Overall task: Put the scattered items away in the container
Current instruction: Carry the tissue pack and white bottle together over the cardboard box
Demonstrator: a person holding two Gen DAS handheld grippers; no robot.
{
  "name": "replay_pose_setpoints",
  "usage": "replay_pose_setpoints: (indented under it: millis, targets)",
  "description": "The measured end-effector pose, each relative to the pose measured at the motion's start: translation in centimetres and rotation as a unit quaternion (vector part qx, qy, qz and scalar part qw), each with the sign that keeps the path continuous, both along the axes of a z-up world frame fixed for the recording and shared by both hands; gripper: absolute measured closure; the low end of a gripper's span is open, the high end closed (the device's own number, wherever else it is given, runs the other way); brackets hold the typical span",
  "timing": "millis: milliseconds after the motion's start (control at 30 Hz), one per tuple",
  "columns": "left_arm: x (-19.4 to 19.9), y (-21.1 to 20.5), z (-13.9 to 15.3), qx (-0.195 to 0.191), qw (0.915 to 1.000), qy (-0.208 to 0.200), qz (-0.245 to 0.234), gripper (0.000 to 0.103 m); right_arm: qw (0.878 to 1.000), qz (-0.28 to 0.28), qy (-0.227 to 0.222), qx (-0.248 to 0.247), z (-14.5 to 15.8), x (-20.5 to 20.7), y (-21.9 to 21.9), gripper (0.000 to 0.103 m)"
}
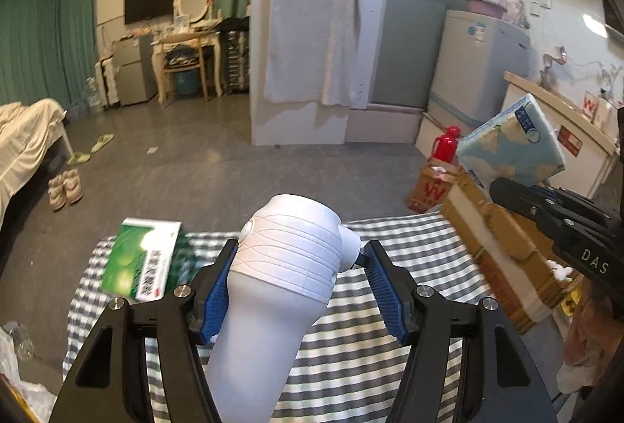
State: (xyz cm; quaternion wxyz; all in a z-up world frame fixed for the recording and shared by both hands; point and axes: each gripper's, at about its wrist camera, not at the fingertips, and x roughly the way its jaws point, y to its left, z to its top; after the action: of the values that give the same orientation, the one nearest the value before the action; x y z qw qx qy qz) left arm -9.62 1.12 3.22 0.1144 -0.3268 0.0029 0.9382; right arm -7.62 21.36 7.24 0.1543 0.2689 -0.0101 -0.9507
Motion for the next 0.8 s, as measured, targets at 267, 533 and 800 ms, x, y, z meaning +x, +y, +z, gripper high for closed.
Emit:
replay_pose_setpoints:
  millis: [267, 533, 800]
  targets:
    - [0.3, 4.0, 2.1, 0.005, 0.9991, 0.021, -0.036, 0.038, 0.999, -0.036, 0.009, -0.003, 1.7, 1.4, 4.3, 0.084]
    - [0.4, 7.8, 3.2, 0.009, 0.9972, 0.034, -0.066, 0.038, 0.997, -0.078, 0.020, 0.003, 3.4, 3.1, 8.8, 0.084]
    - [0.3, 11.7, 3.9, 0.014, 0.9947, 0.036, -0.095, 0.038, 0.993, -0.117, 0.018, 0.006, 3.7, 4.0, 13.2, 0.084]
